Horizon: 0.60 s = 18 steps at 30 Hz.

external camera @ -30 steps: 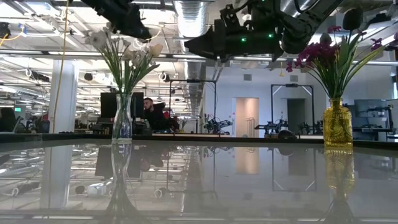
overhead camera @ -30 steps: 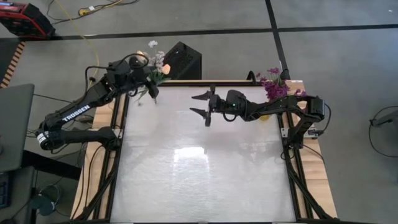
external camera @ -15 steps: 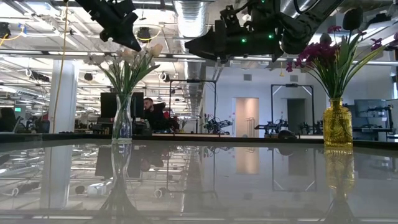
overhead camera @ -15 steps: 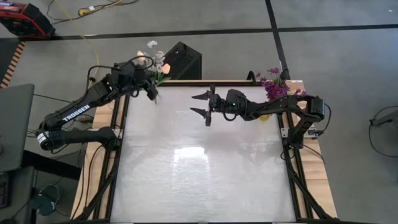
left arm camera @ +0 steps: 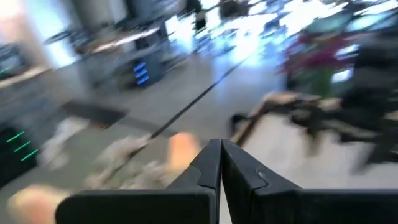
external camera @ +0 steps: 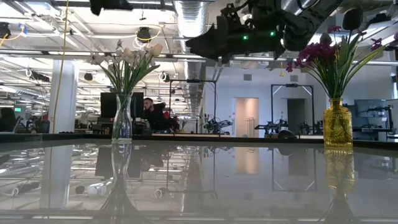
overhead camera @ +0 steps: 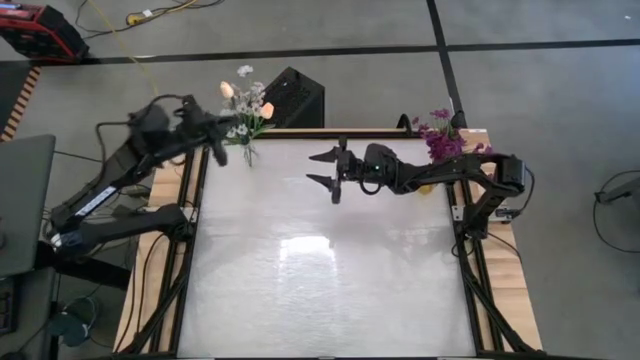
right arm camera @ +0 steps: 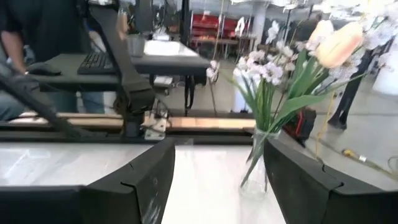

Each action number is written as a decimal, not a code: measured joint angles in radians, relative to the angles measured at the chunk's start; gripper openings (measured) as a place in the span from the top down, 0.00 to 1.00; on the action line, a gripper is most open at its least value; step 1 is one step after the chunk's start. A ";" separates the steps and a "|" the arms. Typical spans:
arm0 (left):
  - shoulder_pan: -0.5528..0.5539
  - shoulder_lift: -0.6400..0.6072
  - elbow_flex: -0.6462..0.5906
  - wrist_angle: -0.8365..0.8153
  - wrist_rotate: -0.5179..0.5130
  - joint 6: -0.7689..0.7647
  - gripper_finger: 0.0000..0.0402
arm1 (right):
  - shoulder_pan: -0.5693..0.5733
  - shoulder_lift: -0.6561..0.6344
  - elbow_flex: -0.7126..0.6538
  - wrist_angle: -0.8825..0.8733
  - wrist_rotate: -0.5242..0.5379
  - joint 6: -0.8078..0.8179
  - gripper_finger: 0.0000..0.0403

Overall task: Sort flowers into vase by color
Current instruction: Return to Home Position

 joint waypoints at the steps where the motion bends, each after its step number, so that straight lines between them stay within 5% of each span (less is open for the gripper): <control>1: 0.000 -0.020 -0.002 0.003 0.053 -0.002 1.00 | 0.002 -0.015 0.001 -0.034 -0.001 -0.001 0.33; 8: -0.042 -0.145 -0.185 0.212 0.400 -0.092 1.00 | 0.037 -0.159 0.103 -0.481 0.002 -0.023 0.33; 18: -0.118 -0.230 -0.370 0.360 0.402 -0.130 1.00 | 0.115 -0.345 0.222 -0.799 0.002 0.133 0.33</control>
